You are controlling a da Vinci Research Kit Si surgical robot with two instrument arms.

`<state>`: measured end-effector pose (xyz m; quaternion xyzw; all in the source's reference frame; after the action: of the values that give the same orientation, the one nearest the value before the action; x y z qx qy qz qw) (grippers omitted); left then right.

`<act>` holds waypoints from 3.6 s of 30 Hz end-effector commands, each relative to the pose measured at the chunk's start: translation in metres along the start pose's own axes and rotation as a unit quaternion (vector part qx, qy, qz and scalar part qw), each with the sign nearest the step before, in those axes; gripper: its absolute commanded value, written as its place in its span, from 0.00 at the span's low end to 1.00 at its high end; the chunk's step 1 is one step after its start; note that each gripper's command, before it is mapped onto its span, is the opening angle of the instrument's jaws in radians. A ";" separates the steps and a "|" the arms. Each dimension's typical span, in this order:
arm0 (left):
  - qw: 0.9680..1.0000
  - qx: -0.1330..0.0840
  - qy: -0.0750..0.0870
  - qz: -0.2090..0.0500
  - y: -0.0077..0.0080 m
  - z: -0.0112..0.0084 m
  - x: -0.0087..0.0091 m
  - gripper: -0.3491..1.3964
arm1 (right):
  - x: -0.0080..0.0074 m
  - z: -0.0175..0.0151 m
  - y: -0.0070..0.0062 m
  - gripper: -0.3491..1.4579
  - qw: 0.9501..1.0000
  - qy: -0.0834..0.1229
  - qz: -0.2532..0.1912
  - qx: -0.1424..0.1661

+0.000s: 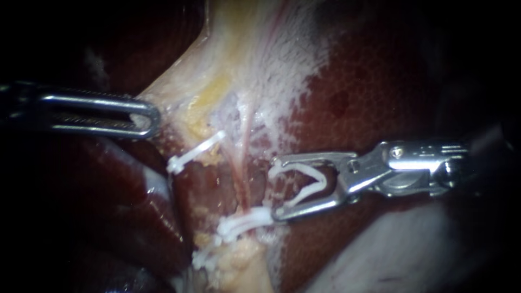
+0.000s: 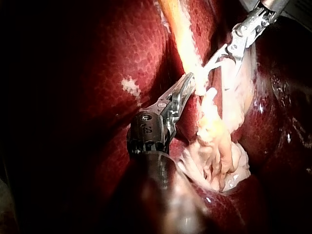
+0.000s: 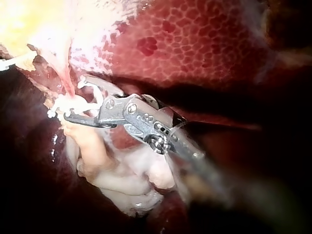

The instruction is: Clipping third clip right tube

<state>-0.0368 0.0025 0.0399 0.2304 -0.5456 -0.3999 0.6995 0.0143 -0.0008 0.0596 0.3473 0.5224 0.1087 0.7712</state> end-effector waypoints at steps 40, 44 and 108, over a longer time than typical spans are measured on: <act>1.000 -0.002 -0.002 0.000 -0.0009 0.0000 0.0000 0.00 | 0.0002 0.0024 0.0020 0.51 1.000 -0.005 0.000 0.014; 1.000 -0.002 -0.002 0.000 -0.0009 0.0000 0.0001 0.00 | 0.0003 0.0025 0.0021 0.51 1.000 -0.005 0.000 0.014; 1.000 -0.003 -0.003 0.001 -0.0010 0.0003 0.0002 0.00 | 0.0020 0.0038 0.0031 0.00 0.998 -0.017 0.032 0.056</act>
<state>-0.0373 0.0018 0.0393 0.2270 -0.5464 -0.4015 0.6991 0.0192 0.0009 0.0609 0.4076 0.5035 0.0979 0.7555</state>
